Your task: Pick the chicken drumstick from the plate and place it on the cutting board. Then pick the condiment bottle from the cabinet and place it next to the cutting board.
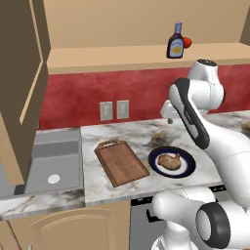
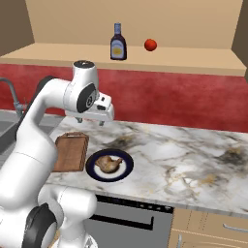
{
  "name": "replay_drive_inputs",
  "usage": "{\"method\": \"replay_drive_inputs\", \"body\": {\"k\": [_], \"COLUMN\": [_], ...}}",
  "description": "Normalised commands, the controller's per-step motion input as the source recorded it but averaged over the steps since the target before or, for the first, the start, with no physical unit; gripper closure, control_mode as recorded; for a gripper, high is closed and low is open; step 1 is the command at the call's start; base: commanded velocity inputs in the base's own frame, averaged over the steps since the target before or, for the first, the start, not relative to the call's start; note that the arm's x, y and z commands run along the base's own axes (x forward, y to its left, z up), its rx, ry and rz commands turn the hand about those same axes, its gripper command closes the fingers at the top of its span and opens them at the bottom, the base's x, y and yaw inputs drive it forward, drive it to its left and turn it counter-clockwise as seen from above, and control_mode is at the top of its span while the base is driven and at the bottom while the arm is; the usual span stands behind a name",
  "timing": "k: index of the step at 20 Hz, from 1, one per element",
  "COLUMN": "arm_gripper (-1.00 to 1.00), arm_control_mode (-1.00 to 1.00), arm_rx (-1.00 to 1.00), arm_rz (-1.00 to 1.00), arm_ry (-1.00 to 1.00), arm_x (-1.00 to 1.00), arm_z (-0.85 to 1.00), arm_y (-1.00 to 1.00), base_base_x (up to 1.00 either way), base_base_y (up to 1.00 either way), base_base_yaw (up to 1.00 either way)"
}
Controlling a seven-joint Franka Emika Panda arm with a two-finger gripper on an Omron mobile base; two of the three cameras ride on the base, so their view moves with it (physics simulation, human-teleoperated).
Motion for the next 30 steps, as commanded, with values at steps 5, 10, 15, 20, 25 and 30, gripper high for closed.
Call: {"method": "replay_drive_inputs", "body": {"k": [5,10,15,20,25,30], "arm_gripper": [-1.00,-1.00,-1.00,-1.00,-1.00,-1.00], "arm_control_mode": [-1.00,-1.00,-1.00,-1.00,-1.00,-1.00], "arm_rx": [0.00,0.00,0.00,0.00,0.05,0.10], "arm_rz": [-0.04,-0.08,-0.11,-0.12,-0.10,-0.04], "arm_ry": [0.00,0.00,0.00,0.00,0.00,0.00], "arm_x": [-0.09,-0.06,-0.05,-0.02,-0.07,-0.02], "arm_z": [-0.14,-0.11,-0.12,-0.13,-0.17,-0.24], "arm_y": [-0.20,-0.14,-0.13,-0.13,-0.10,-0.02], "base_base_x": [0.00,0.00,0.00,0.00,0.00,0.00], "base_base_y": [0.00,0.00,0.00,0.00,0.00,0.00], "base_base_yaw": [0.00,0.00,0.00,0.00,0.00,0.00]}}
